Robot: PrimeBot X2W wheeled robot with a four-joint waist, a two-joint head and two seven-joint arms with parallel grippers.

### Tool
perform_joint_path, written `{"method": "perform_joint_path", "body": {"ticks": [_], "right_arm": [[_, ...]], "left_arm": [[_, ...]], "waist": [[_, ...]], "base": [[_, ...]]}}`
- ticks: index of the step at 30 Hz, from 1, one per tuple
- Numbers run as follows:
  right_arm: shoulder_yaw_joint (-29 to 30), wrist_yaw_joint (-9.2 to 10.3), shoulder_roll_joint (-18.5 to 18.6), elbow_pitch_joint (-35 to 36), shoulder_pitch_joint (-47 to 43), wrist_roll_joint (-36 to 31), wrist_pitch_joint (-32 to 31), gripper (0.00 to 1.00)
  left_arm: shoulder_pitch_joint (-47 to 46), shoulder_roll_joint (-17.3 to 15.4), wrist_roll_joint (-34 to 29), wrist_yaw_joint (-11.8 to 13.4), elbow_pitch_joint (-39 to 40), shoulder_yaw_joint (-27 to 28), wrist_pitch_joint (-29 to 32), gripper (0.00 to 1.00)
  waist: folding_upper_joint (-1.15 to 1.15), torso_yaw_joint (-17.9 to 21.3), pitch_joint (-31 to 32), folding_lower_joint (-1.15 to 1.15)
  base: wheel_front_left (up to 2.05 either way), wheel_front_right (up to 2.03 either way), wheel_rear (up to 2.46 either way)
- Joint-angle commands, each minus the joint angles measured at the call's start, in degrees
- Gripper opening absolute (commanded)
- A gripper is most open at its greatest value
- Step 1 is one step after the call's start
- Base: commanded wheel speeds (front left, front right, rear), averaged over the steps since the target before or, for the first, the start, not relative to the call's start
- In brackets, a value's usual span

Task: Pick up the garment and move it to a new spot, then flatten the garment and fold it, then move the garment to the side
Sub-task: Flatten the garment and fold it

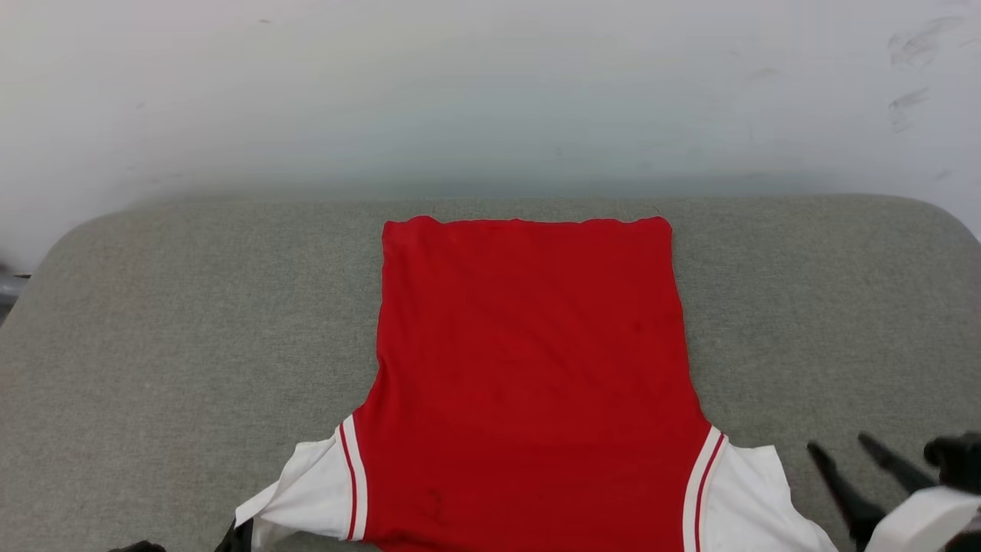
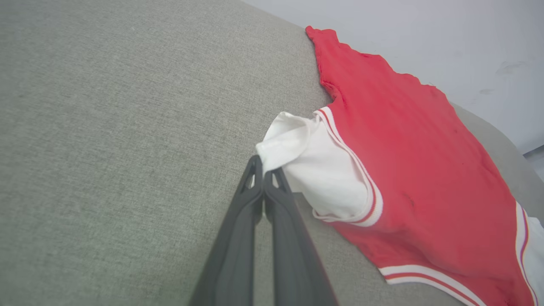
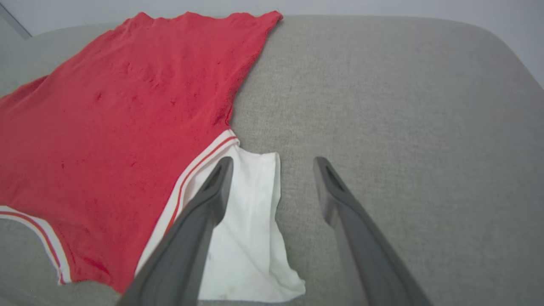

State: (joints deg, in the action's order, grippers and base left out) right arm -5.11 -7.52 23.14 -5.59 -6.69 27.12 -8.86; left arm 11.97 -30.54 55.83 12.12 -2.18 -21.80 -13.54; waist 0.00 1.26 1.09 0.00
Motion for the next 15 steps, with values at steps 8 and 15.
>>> {"method": "perform_joint_path", "body": {"ticks": [8, 15], "right_arm": [[5.1, 0.06, 2.3, 4.6, 19.1, -1.2, -3.7, 1.0], [1.8, 0.06, 6.3, 2.7, 34.7, -2.1, -13.3, 1.0]], "left_arm": [[-5.4, 0.0, -2.8, -0.5, 3.0, -1.3, 0.0, 0.0], [-10.9, 1.1, -5.3, -1.0, 4.6, -2.3, -0.3, 0.0]], "waist": [[0.0, -2.8, -6.2, 0.0], [0.0, -6.3, -13.8, 0.0]], "base": [[0.0, 0.0, 0.0], [0.0, 0.0, 0.0]]}}
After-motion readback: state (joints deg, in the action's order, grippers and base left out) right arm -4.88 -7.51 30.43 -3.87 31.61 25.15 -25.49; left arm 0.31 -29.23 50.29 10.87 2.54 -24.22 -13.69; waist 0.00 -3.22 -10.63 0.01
